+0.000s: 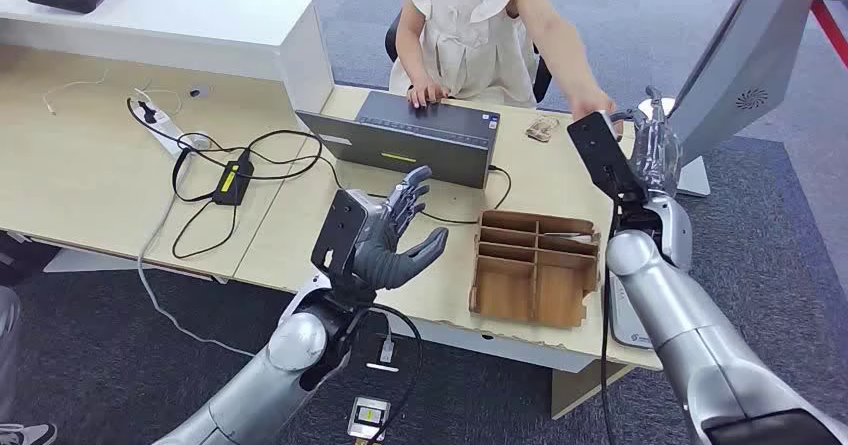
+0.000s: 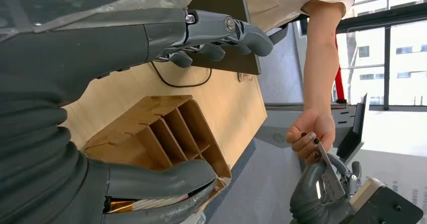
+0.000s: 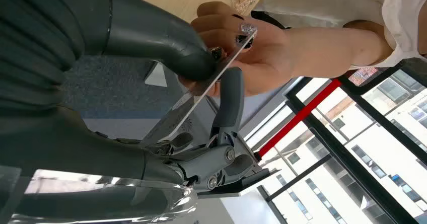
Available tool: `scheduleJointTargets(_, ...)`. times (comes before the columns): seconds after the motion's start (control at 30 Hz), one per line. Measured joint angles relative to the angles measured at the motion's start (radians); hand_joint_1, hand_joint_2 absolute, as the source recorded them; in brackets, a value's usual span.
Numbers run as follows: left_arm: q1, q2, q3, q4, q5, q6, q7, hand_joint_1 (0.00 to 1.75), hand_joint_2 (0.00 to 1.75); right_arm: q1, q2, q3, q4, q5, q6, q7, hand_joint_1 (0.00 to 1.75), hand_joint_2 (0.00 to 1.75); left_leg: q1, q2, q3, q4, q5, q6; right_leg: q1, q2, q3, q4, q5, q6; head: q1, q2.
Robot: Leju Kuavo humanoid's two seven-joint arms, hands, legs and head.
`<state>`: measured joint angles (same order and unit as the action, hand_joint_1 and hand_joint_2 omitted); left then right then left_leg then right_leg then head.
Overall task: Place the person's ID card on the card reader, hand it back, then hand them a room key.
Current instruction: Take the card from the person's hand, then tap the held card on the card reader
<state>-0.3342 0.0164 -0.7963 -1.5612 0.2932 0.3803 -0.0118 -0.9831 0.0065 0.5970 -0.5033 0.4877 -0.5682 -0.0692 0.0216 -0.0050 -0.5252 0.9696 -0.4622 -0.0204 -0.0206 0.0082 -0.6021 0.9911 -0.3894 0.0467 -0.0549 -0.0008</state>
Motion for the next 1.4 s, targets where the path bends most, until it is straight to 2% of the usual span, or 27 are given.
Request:
scheduleJointTargets(0.5,0.0,0.002,-0.003,0.012,-0.005,-0.003,0.0,0.0,1.75,0.001,0.003,0.0,0.016,-0.038,-0.008,-0.039,1.75,1.75,0.0,0.0,0.0,0.0,0.0,0.0,0.0,0.0,0.0,0.0,0.0,0.0,0.0,0.0)
scheduleJointTargets(0.8,0.003,0.004,-0.004,0.014,-0.012,0.016,0.008,0.0,1.75,0.017,0.005,-0.006,-0.016,-0.135,-0.04,-0.096,1.75,1.75,0.0,0.0,0.0,0.0,0.0,0.0,0.0,0.0,0.0,0.0,0.0,0.0,0.0,0.0)
scheduleJointTargets(0.97,0.019,0.011,0.0,0.011,-0.021,0.033,0.015,0.0,1.75,0.066,-0.009,-0.028,-0.101,-0.206,-0.095,-0.111,1.75,1.75,0.0,0.0,0.001,0.0,0.0,0.0,0.0,0.0,0.0,0.0,0.0,0.0,0.0,0.0)
scheduleJointTargets(1.03,0.03,0.015,0.004,0.006,-0.029,0.036,0.02,0.0,1.75,0.1,-0.024,-0.044,-0.151,-0.207,-0.115,-0.098,1.75,1.75,0.0,0.0,0.001,0.0,0.0,0.0,0.0,0.0,0.0,0.0,0.0,0.0,0.0,0.0)
scheduleJointTargets(1.13,0.051,0.021,0.015,-0.005,-0.044,0.042,0.027,0.0,1.75,0.186,-0.063,-0.099,-0.253,-0.135,-0.129,-0.043,1.75,1.75,0.0,0.0,0.003,0.001,-0.001,0.0,0.0,0.0,0.001,-0.001,0.0,0.0,0.0,0.0)
scheduleJointTargets(1.27,0.087,0.033,0.034,-0.023,-0.051,0.05,0.031,0.0,1.75,0.346,-0.16,-0.203,-0.391,-0.064,-0.115,0.04,1.75,1.75,0.0,-0.004,0.002,0.001,-0.001,0.001,0.0,-0.005,0.005,-0.002,-0.001,0.001,0.0,0.0)
scheduleJointTargets(1.4,0.103,0.043,0.049,-0.034,-0.045,0.057,0.031,0.0,1.75,0.448,-0.229,-0.266,-0.478,-0.035,-0.078,0.092,1.75,1.75,0.0,0.001,0.005,0.001,-0.003,0.002,0.0,0.001,0.006,-0.002,-0.001,0.001,0.0,0.0)
